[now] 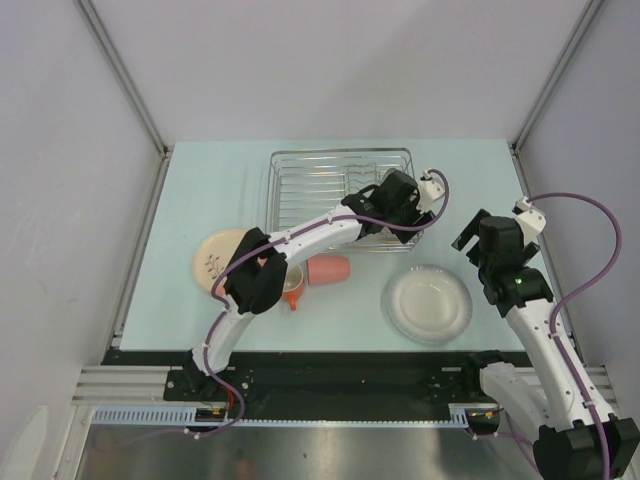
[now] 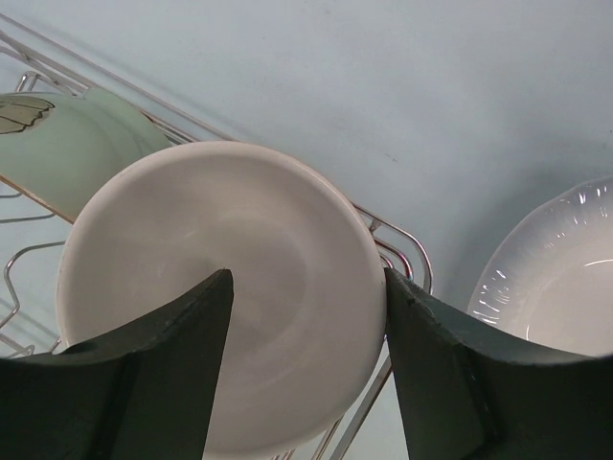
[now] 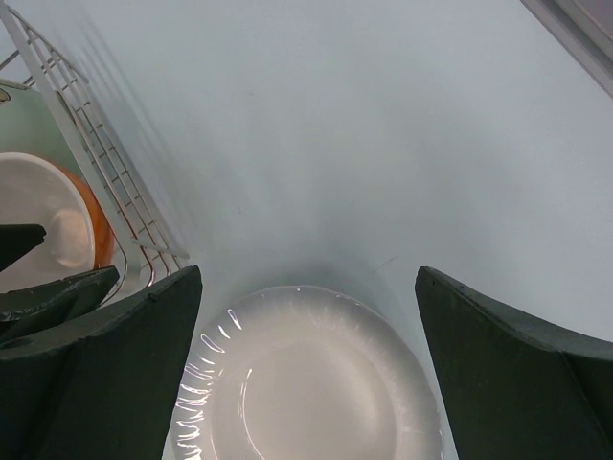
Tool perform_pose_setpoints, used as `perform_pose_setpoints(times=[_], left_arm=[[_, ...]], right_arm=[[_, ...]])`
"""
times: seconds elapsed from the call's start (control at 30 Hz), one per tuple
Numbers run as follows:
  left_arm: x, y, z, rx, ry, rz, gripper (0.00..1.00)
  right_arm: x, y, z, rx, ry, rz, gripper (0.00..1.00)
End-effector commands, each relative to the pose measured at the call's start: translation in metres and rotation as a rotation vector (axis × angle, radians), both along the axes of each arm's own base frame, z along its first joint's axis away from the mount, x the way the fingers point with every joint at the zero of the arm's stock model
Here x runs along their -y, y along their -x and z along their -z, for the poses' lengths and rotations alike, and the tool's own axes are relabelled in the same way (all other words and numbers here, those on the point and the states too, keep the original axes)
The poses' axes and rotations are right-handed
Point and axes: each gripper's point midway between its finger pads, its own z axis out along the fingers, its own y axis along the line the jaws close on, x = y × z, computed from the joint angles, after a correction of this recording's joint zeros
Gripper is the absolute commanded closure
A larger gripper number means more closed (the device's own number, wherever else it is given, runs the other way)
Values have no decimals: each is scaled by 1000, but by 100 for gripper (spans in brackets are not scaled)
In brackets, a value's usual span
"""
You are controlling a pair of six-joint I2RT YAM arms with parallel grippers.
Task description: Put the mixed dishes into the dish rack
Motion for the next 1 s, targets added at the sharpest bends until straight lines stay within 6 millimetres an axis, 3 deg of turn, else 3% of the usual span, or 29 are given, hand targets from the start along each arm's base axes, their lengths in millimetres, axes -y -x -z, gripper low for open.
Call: perform_pose_setpoints(times=[0.0, 0.17, 0.27, 0.3, 0.37, 0.53, 0.67, 0.73, 0.87, 0.97], left_arm=[[2, -4, 0, 37, -1, -2, 32], [7, 0, 2, 36, 2, 5, 36], [9, 2, 4, 27, 4, 9, 54], [10, 3, 5, 23, 5, 10, 68], [11, 6, 5, 17, 0, 16, 75], [12, 8, 1, 11, 5, 17, 77], [13, 9, -8, 10, 12, 17, 85], [14, 8, -25, 22, 28, 17, 99], [16, 9, -72, 51, 82, 22, 100], [13, 18, -120, 8, 192, 58, 100]], right_arm=[[2, 0, -7, 35, -17, 21, 0], [3, 1, -7, 35, -17, 21, 0], [3, 2, -7, 36, -16, 22, 0], [3, 1, -7, 36, -15, 25, 0], [4, 1, -7, 37, -15, 26, 0], [3, 1, -8, 39, -21, 22, 0], [3, 1, -8, 42, -22, 19, 0], [2, 1, -9, 42, -21, 16, 0], [2, 0, -6, 30, -16, 14, 0], [2, -1, -5, 30, -18, 12, 0]])
